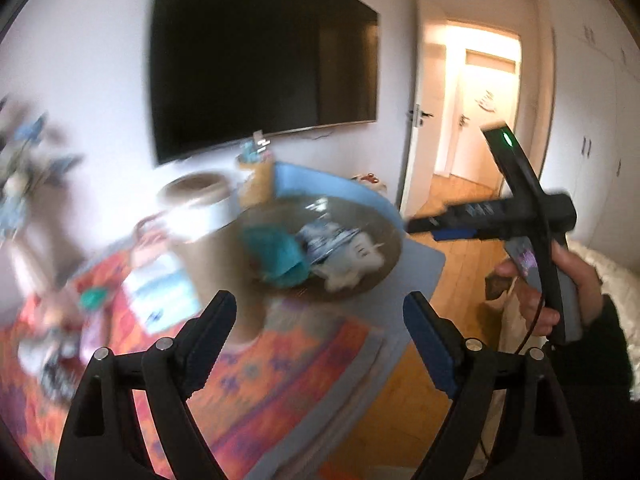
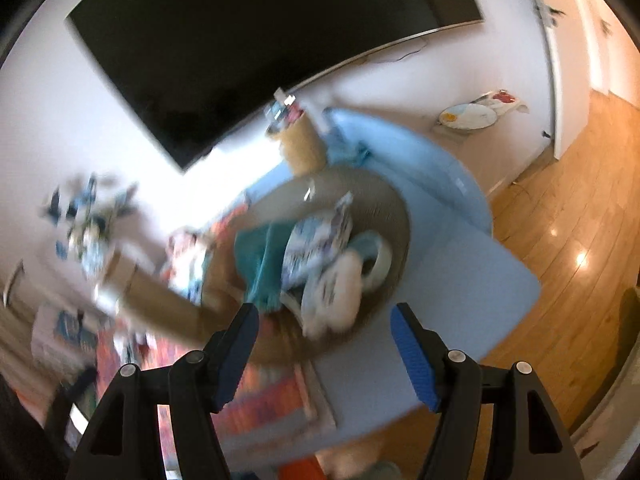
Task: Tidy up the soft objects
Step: 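Swing both tools back over the bed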
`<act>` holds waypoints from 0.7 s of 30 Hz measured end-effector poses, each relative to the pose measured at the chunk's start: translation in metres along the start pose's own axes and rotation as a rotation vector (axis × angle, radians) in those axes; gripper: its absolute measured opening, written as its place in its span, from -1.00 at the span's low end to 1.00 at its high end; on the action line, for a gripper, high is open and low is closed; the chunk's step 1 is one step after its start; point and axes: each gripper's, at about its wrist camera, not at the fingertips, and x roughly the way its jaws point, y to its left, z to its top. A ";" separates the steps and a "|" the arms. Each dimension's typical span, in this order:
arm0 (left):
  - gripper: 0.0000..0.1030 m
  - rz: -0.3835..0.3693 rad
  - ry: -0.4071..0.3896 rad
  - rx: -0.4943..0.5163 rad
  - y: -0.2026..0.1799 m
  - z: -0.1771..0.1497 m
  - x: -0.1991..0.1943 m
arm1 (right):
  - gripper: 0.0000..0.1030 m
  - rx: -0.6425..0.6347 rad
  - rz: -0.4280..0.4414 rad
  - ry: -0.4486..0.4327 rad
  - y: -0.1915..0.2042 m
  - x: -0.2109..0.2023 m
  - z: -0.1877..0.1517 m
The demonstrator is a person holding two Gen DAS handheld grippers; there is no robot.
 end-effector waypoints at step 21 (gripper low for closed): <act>0.68 0.496 0.148 -0.444 0.266 -0.122 -0.107 | 0.63 -0.677 0.217 0.327 0.295 0.132 -0.139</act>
